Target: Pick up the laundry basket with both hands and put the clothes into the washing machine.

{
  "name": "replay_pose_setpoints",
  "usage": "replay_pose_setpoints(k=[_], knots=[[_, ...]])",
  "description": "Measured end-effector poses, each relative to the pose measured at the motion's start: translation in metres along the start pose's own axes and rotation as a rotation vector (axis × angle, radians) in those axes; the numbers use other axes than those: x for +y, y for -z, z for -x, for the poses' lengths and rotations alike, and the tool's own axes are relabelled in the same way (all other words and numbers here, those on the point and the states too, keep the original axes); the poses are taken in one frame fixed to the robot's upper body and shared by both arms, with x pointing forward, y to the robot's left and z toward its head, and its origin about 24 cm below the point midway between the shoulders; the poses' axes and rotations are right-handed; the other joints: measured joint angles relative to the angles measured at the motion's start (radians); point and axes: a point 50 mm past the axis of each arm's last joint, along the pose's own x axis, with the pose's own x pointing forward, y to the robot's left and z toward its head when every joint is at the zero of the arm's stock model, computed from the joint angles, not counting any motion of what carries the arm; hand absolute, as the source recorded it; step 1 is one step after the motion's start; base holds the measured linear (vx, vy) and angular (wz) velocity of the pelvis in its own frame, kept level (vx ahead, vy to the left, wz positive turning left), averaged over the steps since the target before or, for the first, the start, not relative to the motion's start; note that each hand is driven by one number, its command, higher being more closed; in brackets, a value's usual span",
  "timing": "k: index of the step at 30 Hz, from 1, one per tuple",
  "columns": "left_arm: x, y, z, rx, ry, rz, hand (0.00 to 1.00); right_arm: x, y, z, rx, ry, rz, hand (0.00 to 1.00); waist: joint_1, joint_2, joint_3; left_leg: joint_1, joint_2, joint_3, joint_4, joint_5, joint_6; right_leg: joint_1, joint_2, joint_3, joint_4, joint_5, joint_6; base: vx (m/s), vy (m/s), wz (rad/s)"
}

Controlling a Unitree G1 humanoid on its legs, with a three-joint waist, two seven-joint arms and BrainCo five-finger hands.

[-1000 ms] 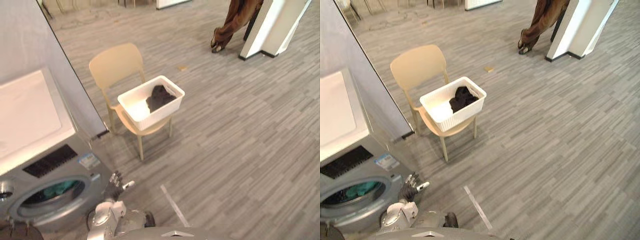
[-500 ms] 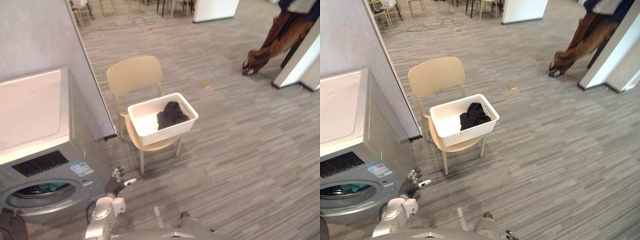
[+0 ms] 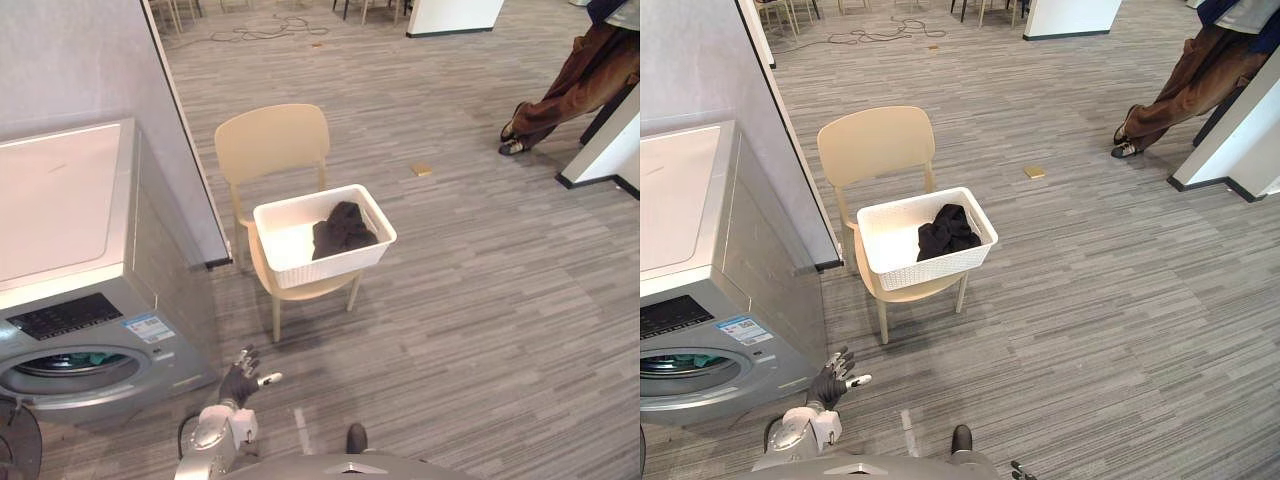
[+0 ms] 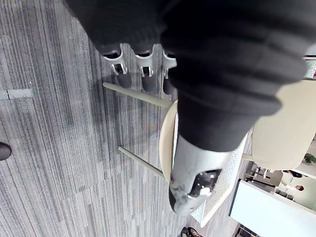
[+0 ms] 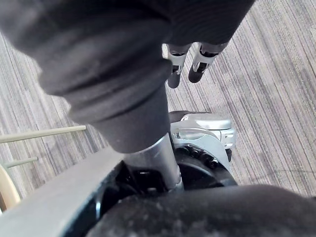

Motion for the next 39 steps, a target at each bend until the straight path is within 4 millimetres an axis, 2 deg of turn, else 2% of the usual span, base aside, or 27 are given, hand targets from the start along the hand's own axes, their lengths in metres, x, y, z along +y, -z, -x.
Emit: replay_pose_setpoints(k=[2, 5, 8, 11, 12, 13, 14, 16, 17, 18, 19, 20, 21, 22, 23, 24, 25, 26, 28, 29, 31, 32, 34, 35, 37, 38, 39], knots=[[0.002, 0.0, 0.0, -0.002, -0.013, 0.002, 0.0, 0.0, 0.004, -0.001, 0.021, 0.0, -0.027, 0.0, -0.001, -0.006, -0.015, 0.003, 0.003, 0.022, -0.015, 0.004, -0.001, -0.016, -0.003, 0.016, 0.006, 0.001, -0.001, 0.0, 0.002, -0.2], [0.008, -0.002, 0.0, -0.007, -0.038, -0.005, 0.0, 0.002, 0.005, -0.003, 0.02, 0.001, -0.101, 0.0, -0.023, -0.006, -0.017, 0.02, 0.01, 0.053, -0.032, 0.012, -0.003, -0.019, -0.006, 0.019, 0.007, 0.006, -0.003, 0.02, 0.0, -0.19], [0.012, 0.001, -0.004, 0.015, -0.075, -0.022, 0.0, -0.001, 0.002, -0.005, 0.005, 0.011, -0.174, 0.0, -0.036, 0.013, -0.014, 0.058, 0.013, 0.115, -0.05, 0.016, -0.003, -0.056, -0.013, 0.038, 0.074, -0.01, 0.001, 0.01, 0.024, -0.44], [0.02, 0.0, -0.01, 0.04, -0.116, -0.064, 0.0, -0.001, -0.005, -0.006, -0.058, 0.021, -0.337, 0.0, -0.08, 0.022, 0.005, 0.055, 0.033, 0.215, 0.002, -0.024, 0.003, -0.182, -0.045, 0.076, 0.377, -0.131, 0.022, -0.09, 0.005, -0.13], [0.023, 0.001, -0.012, 0.049, -0.125, -0.083, 0.0, -0.001, -0.007, -0.005, -0.075, 0.024, -0.371, 0.0, -0.088, 0.034, 0.015, 0.06, 0.043, 0.222, 0.041, -0.032, 0.003, -0.229, -0.081, 0.079, 0.513, -0.207, -0.007, -0.02, -0.062, 0.29], [0.025, 0.001, -0.011, 0.049, -0.137, -0.08, 0.0, -0.001, -0.007, -0.003, -0.085, 0.024, -0.389, 0.0, -0.088, 0.036, 0.013, 0.058, 0.057, 0.223, 0.079, -0.045, -0.014, -0.241, -0.133, 0.07, 0.598, -0.249, -0.014, 0.02, -0.053, 0.3], [0.026, 0.001, -0.01, 0.044, -0.142, -0.079, 0.0, -0.002, -0.005, -0.001, -0.089, 0.026, -0.407, 0.0, -0.086, 0.033, 0.01, 0.053, 0.065, 0.219, 0.095, -0.051, -0.021, -0.24, -0.162, 0.07, 0.607, -0.254, -0.013, 0.07, -0.17, 0.25], [0.035, 0.004, -0.005, 0.04, -0.182, -0.081, 0.0, -0.003, 0.0, 0.005, -0.09, 0.038, -0.439, 0.0, -0.067, 0.019, 0.003, 0.039, 0.104, 0.22, 0.116, -0.066, -0.069, -0.236, -0.262, 0.039, 0.562, -0.253, -0.01, 0.14, -0.336, -0.04], [0.038, 0.007, -0.002, 0.047, -0.194, -0.078, 0.0, -0.003, 0.001, 0.005, -0.087, 0.038, -0.437, 0.0, -0.066, 0.011, -0.001, 0.039, 0.12, 0.23, 0.119, -0.074, -0.082, -0.234, -0.278, 0.007, 0.553, -0.258, 0.009, 0.19, -0.461, -0.69], [0.045, 0.016, 0.006, 0.071, -0.228, -0.056, 0.0, -0.005, 0.002, 0.006, -0.074, 0.048, -0.426, 0.0, -0.049, 0.01, -0.009, 0.058, 0.187, 0.28, 0.117, -0.081, -0.116, -0.228, -0.267, -0.072, 0.517, -0.255, 0.113, 0.25, -0.516, -0.95], [0.044, 0.026, 0.01, 0.104, -0.244, -0.026, 0.0, -0.012, -0.003, 0.007, -0.09, 0.056, -0.407, 0.0, -0.045, 0.063, -0.014, 0.072, 0.268, 0.308, 0.127, -0.067, -0.107, -0.236, -0.189, -0.098, 0.528, -0.261, 0.094, 0.29, -0.515, -1.0], [0.046, 0.028, 0.011, 0.107, -0.257, -0.01, 0.0, -0.013, -0.005, 0.007, -0.094, 0.052, -0.389, 0.0, -0.046, 0.083, -0.015, 0.059, 0.32, 0.319, 0.159, -0.032, -0.108, -0.236, -0.137, -0.101, 0.527, -0.273, 0.06, 0.39, -0.688, -0.56], [0.044, 0.028, 0.01, 0.097, -0.277, 0.034, 0.0, -0.011, -0.005, 0.007, -0.087, 0.036, -0.356, 0.0, -0.047, 0.083, -0.012, 0.007, 0.409, 0.333, 0.273, 0.082, 0.002, -0.204, -0.068, -0.144, 0.521, -0.278, 0.007, 0.27, -0.48, -0.18], [0.043, 0.028, 0.01, 0.095, -0.279, 0.041, 0.0, -0.009, -0.005, 0.007, -0.083, 0.034, -0.355, 0.0, -0.047, 0.078, -0.009, -0.005, 0.424, 0.34, 0.299, 0.11, 0.042, -0.192, -0.058, -0.151, 0.516, -0.28, -0.005, 0.33, -0.645, -0.01], [0.037, 0.03, 0.009, 0.097, -0.269, 0.059, 0.0, -0.004, -0.002, 0.006, -0.069, 0.032, -0.339, 0.0, -0.038, 0.057, 0.009, -0.038, 0.473, 0.376, 0.416, 0.177, 0.148, -0.132, -0.027, -0.164, 0.488, -0.283, -0.039, 0.22, -0.475, -0.09], [0.029, 0.032, 0.007, 0.102, -0.24, 0.066, 0.0, -0.006, -0.001, 0.007, -0.054, 0.04, -0.287, 0.0, -0.022, 0.052, 0.026, -0.067, 0.464, 0.36, 0.565, 0.107, 0.11, -0.075, -0.002, -0.154, 0.45, -0.279, -0.058, 0.3, -0.666, -0.2], [0.027, 0.034, 0.008, 0.108, -0.232, 0.063, 0.0, -0.007, -0.001, 0.007, -0.048, 0.043, -0.266, 0.0, -0.021, 0.053, 0.027, -0.086, 0.438, 0.332, 0.617, 0.066, 0.088, -0.053, 0.005, -0.152, 0.43, -0.275, -0.064, 0.25, -0.558, -0.41], [0.027, 0.035, 0.009, 0.11, -0.234, 0.063, 0.0, -0.008, 0.0, 0.008, -0.041, 0.045, -0.248, 0.0, -0.017, 0.058, 0.029, -0.12, 0.368, 0.293, 0.682, 0.01, 0.06, -0.015, 0.017, -0.146, 0.393, -0.271, -0.072, 0.19, -0.397, -0.36], [0.028, 0.035, 0.01, 0.106, -0.237, 0.064, 0.0, -0.01, 0.001, 0.008, -0.031, 0.049, -0.24, 0.0, -0.008, 0.072, 0.038, -0.162, 0.286, 0.308, 0.704, -0.062, 0.017, 0.044, 0.045, -0.151, 0.312, -0.278, -0.076, 0.16, -0.232, -0.28], [0.028, 0.035, 0.01, 0.106, -0.237, 0.065, 0.0, -0.011, 0.002, 0.009, -0.019, 0.05, -0.228, 0.0, 0.0, 0.076, 0.041, -0.179, 0.265, 0.359, 0.701, -0.091, 0.017, 0.071, 0.066, -0.154, 0.269, -0.286, -0.083, 0.16, -0.212, -0.1], [0.028, 0.032, 0.011, 0.089, -0.236, 0.065, 0.0, -0.009, 0.005, 0.01, -0.003, 0.052, -0.19, 0.0, 0.012, 0.078, 0.046, -0.203, 0.236, 0.555, 0.683, -0.149, 0.046, 0.123, 0.107, -0.174, 0.202, -0.287, -0.101, 0.18, -0.172, 0.17], [0.028, 0.032, 0.013, 0.083, -0.237, 0.066, 0.0, -0.009, 0.005, 0.011, -0.003, 0.062, -0.173, 0.0, 0.018, 0.08, 0.047, -0.218, 0.189, 0.623, 0.64, -0.168, 0.047, 0.137, 0.119, -0.184, 0.188, -0.299, -0.115, 0.17, -0.076, 0.31], [0.025, 0.031, 0.013, 0.077, -0.234, 0.071, 0.0, -0.012, 0.005, 0.012, 0.01, 0.052, -0.099, 0.0, 0.038, 0.086, 0.046, -0.228, 0.106, 0.638, 0.512, -0.161, 0.062, 0.141, 0.138, -0.187, 0.17, -0.304, -0.113, 0.16, -0.021, 0.03], [0.026, 0.031, 0.013, 0.078, -0.239, 0.071, 0.0, -0.011, 0.004, 0.012, 0.022, 0.032, -0.033, 0.0, 0.057, 0.084, 0.047, -0.221, 0.073, 0.623, 0.43, -0.148, 0.133, 0.143, 0.147, -0.171, 0.167, -0.307, -0.108, 0.22, 0.009, -0.31], [0.023, 0.036, 0.012, 0.1, -0.228, 0.067, 0.0, -0.011, -0.003, 0.01, 0.033, 0.001, 0.119, 0.0, 0.072, 0.071, 0.039, -0.194, 0.012, 0.571, 0.377, -0.146, 0.193, 0.132, 0.119, -0.142, 0.227, -0.341, -0.063, 0.25, 0.027, -0.28], [0.022, 0.038, 0.012, 0.112, -0.224, 0.065, 0.0, -0.013, -0.007, 0.01, 0.026, -0.006, 0.145, 0.0, 0.069, 0.072, 0.039, -0.191, 0.006, 0.571, 0.372, -0.152, 0.205, 0.115, 0.109, -0.137, 0.281, -0.351, -0.047, 0.27, 0.061, 0.03], [0.023, 0.043, 0.012, 0.137, -0.23, 0.068, 0.0, -0.014, -0.013, 0.01, 0.004, -0.02, 0.174, 0.0, 0.063, 0.075, 0.038, -0.166, 0.002, 0.567, 0.351, -0.157, 0.209, 0.045, 0.085, -0.108, 0.48, -0.365, -0.006, 0.27, 0.082, 0.43]])
